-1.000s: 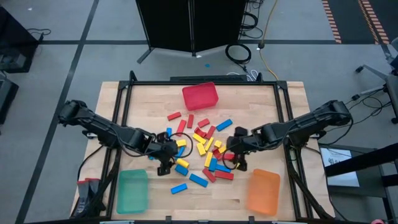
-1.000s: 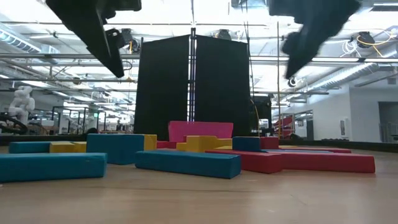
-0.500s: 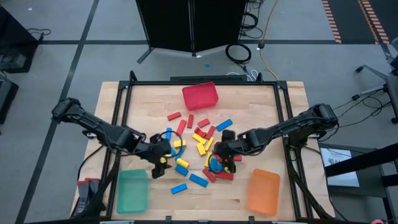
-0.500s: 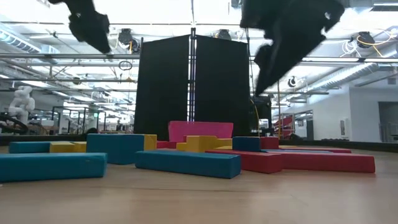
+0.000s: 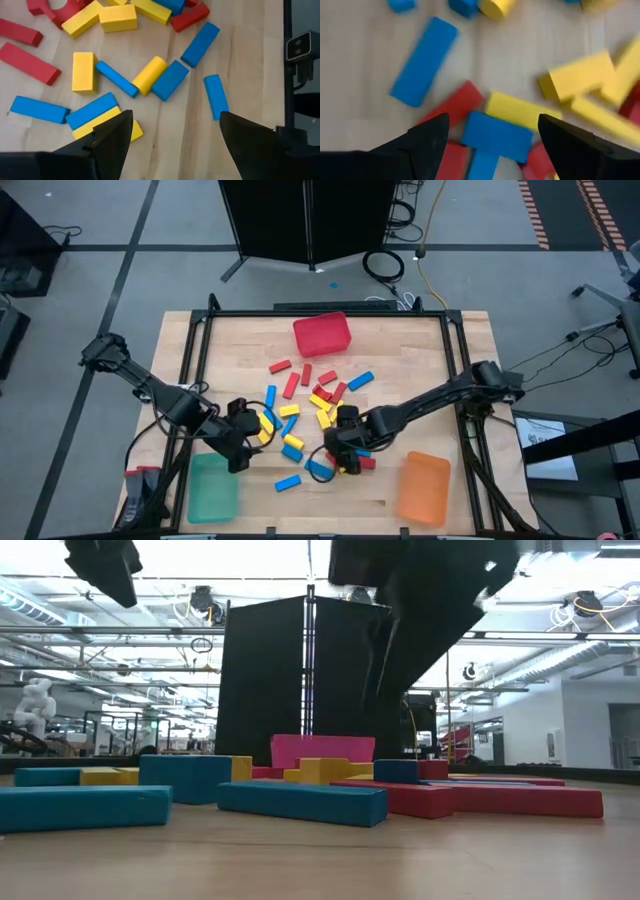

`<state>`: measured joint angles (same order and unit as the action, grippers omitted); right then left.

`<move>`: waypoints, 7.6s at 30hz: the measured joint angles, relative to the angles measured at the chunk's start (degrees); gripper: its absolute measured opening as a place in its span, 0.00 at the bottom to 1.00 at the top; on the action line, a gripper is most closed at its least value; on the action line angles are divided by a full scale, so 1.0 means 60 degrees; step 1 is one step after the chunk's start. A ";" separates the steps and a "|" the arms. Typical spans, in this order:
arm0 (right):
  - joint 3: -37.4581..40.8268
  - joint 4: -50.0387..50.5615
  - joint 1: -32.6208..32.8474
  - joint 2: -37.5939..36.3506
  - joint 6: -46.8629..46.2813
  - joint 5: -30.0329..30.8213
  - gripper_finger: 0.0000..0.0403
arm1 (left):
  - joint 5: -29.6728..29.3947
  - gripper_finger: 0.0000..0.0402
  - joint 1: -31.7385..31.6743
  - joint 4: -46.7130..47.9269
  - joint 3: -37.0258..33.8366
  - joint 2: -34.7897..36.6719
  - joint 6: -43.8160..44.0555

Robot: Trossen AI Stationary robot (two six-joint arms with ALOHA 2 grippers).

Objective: Sort blocks
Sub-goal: Put the blue block into the green bin

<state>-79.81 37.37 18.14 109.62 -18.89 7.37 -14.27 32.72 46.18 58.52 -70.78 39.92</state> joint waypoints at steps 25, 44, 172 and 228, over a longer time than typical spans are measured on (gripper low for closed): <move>-0.0040 0.0686 -0.0542 -0.0375 -0.3725 -0.1573 0.75 | -0.1255 0.76 0.0198 0.0182 0.0007 -0.0007 -0.0025; -0.0036 -0.0198 -0.0907 -0.0098 -0.3850 -0.2852 0.85 | -0.1538 0.76 0.0195 0.0221 0.0007 -0.0011 -0.0277; -0.9128 0.3499 -0.0401 0.1286 0.2010 0.3768 0.69 | 0.2170 0.76 -0.3852 -0.5855 -0.0004 0.1680 0.3663; -0.9121 0.3777 -0.1294 0.1596 0.1820 0.2942 0.69 | 0.1762 0.45 -0.4592 -0.5513 -0.0004 0.1107 0.2539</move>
<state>-134.54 60.03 10.38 119.20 -7.97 25.02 -3.70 5.17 13.10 58.50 -64.14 55.16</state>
